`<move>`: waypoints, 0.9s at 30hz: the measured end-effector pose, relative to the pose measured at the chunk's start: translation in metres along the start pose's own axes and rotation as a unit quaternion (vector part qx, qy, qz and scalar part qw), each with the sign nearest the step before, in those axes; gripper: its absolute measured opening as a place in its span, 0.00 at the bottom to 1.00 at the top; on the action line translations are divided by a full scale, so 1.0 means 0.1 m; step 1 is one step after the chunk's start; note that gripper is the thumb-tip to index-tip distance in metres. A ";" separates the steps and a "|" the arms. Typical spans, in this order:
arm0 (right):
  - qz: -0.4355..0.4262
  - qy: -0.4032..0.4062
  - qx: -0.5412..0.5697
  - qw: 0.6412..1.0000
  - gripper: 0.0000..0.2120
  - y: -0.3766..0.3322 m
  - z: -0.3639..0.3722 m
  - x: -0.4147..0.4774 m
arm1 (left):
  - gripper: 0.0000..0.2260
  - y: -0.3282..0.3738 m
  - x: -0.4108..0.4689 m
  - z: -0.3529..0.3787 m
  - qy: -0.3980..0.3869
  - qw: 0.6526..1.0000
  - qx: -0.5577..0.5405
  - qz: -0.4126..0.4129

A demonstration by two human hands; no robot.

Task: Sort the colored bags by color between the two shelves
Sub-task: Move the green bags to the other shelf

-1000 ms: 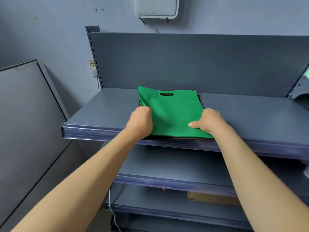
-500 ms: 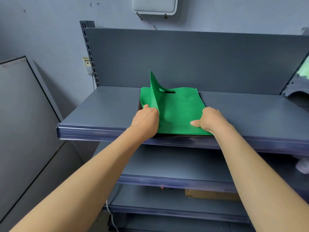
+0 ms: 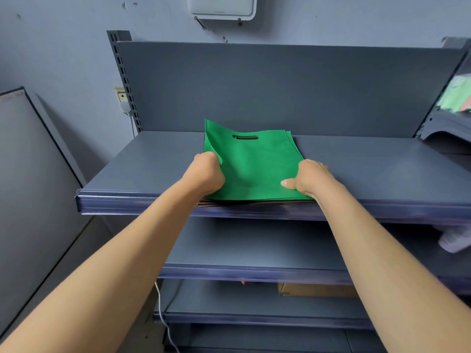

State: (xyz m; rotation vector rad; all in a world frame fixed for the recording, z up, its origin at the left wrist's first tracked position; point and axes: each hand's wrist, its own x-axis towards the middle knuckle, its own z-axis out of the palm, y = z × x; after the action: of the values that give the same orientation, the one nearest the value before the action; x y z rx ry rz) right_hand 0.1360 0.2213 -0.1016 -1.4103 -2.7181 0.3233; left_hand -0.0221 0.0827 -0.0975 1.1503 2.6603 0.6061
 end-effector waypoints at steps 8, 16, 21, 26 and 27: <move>-0.005 -0.001 0.001 1.000 0.27 0.03 0.02 0.04 | 0.27 0.08 -0.08 -0.07 0.039 0.998 -0.058 0.008; 0.007 -0.009 0.093 0.996 0.26 0.12 -0.02 0.08 | 0.23 0.32 -0.27 0.04 0.137 0.964 0.125 0.192; 0.011 0.012 0.206 0.978 0.22 0.16 -0.01 0.12 | 0.28 0.39 -0.35 0.02 0.171 0.952 0.091 0.238; 0.038 0.043 0.321 0.945 0.40 0.17 -0.06 0.15 | 0.22 0.38 -0.30 -0.16 0.254 0.939 -0.100 0.210; 0.041 0.053 0.336 0.939 0.41 0.17 -0.07 0.17 | 0.20 0.38 -0.30 -0.22 0.259 0.937 -0.139 0.192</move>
State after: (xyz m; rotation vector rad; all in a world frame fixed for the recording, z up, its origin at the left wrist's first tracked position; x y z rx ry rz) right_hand 0.1414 0.2458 -0.0989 -1.2726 -2.1317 1.0278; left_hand 0.0161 0.0780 -0.0612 1.6107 2.6090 1.4864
